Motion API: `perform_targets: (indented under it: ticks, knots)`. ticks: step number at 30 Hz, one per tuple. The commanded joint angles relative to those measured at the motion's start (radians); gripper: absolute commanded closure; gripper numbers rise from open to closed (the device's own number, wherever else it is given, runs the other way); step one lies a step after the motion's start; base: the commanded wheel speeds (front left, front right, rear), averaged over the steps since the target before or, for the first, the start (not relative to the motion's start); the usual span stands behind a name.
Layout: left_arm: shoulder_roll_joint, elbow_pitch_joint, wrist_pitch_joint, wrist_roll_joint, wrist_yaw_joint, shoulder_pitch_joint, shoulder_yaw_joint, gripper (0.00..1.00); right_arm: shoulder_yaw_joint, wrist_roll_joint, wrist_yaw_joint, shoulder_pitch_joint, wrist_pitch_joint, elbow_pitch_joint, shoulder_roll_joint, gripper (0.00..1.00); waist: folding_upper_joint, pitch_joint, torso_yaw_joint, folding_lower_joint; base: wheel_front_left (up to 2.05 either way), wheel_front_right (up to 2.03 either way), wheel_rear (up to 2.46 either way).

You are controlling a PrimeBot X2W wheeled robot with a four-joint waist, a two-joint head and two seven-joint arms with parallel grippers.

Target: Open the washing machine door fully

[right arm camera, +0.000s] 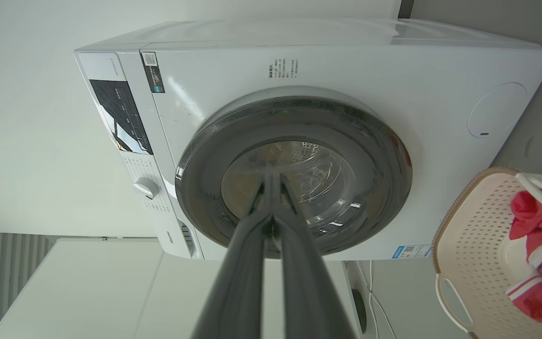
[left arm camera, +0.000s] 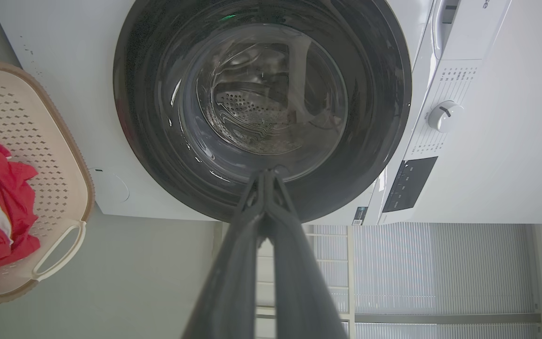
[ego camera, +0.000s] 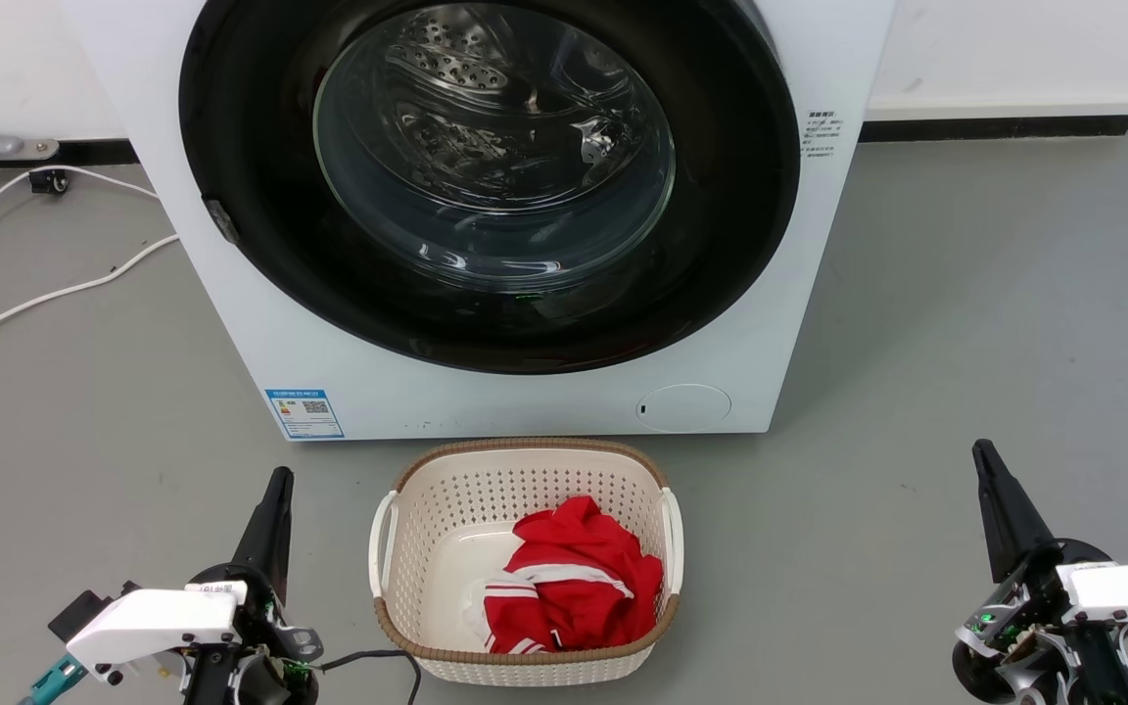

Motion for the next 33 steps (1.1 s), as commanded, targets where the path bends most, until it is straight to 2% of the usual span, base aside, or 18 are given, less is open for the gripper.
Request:
perform_targets:
  ticks: [1,20,21,33]
  knots:
    - [-0.001,0.001,0.003,0.004,-0.003,-0.011,0.004,1.00,-0.001,-0.003,0.003,-0.012,0.002,0.001,0.003,1.00,0.0000,0.000,0.000,0.0000,0.00,0.00,0.00]
    - [-0.001,0.001,0.003,0.004,-0.003,-0.011,0.004,1.00,-0.001,-0.003,0.003,-0.012,0.002,0.001,0.003,1.00,0.0000,0.000,0.000,0.0000,0.00,0.00,0.00]
    - [0.000,0.000,0.000,0.000,0.000,0.000,0.001,0.00,-0.001,-0.001,0.000,0.000,0.000,0.000,0.000,0.00,0.0000,0.000,0.000,0.0001,0.00,0.00,0.00]
    - [-0.001,-0.034,-0.055,0.028,0.000,0.006,-0.043,0.00,0.032,-0.032,0.000,0.026,-0.055,-0.049,0.001,0.00,0.0000,0.002,0.000,0.0000,0.00,0.00,0.00]
